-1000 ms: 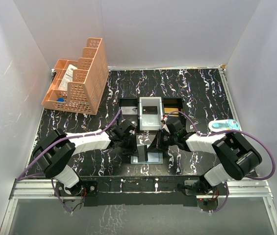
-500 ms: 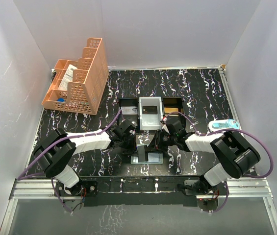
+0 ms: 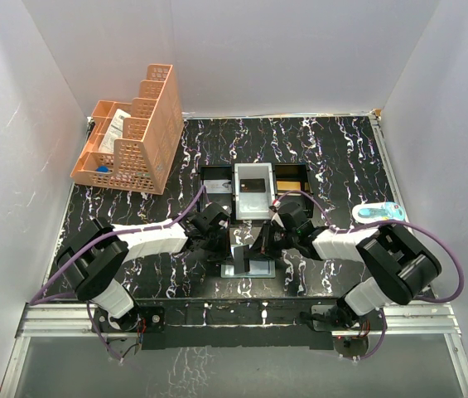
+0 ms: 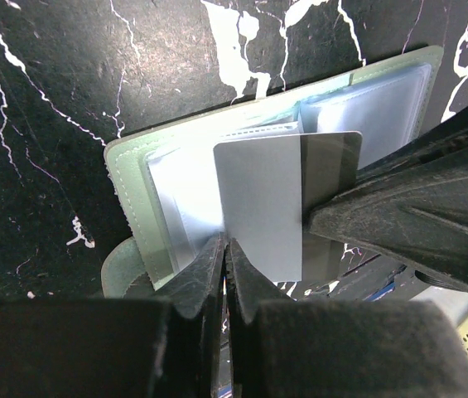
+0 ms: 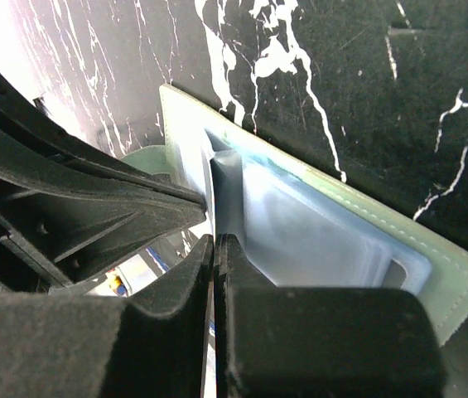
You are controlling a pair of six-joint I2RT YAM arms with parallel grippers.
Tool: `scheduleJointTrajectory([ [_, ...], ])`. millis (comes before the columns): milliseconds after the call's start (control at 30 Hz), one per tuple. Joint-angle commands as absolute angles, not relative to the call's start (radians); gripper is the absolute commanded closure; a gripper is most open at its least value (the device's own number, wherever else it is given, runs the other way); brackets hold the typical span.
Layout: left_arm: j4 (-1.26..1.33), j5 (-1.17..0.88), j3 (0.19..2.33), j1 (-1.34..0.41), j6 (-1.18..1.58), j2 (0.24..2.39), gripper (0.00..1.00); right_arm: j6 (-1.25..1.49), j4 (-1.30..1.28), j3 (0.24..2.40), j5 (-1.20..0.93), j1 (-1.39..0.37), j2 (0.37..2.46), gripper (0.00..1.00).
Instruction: Take the credit cards out of the card holder
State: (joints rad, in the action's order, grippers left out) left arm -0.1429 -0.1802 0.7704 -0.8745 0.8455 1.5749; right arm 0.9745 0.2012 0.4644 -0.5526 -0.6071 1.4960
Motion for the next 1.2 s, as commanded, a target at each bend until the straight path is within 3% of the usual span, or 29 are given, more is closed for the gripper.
scheduleJointTrajectory([
  [0, -0.225, -0.131, 0.758, -0.878, 0.823, 1.570, 1.00, 0.925, 0.142, 0.470, -0.513, -0.611, 1.442, 1.00],
  [233, -0.223, -0.138, 0.765, -0.878, 0.810, 1.568, 1.00, 0.903, 0.132, 0.480, -0.556, -0.603, 1.454, 0.99],
  [467, -0.214, -0.149, 0.771, -0.878, 0.810, 1.576, 1.00, 0.952, 0.202, 0.472, -0.572, -0.604, 1.469, 0.83],
  [667, -0.210, -0.144, 0.768, -0.879, 0.814, 1.573, 1.00, 0.959, 0.231, 0.465, -0.583, -0.607, 1.481, 0.88],
  [767, -0.201, -0.136, 0.759, -0.879, 0.822, 1.567, 1.00, 0.953, 0.224, 0.470, -0.590, -0.607, 1.480, 1.00],
  [1067, -0.255, -0.072, 0.765, -0.878, 0.807, 1.524, 1.00, 0.756, -0.078, 0.523, -0.539, -0.525, 1.305, 1.00],
  [1167, -0.268, -0.062, 0.772, -0.879, 0.793, 1.489, 0.89, 0.693, -0.171, 0.557, -0.594, -0.501, 1.292, 1.00],
])
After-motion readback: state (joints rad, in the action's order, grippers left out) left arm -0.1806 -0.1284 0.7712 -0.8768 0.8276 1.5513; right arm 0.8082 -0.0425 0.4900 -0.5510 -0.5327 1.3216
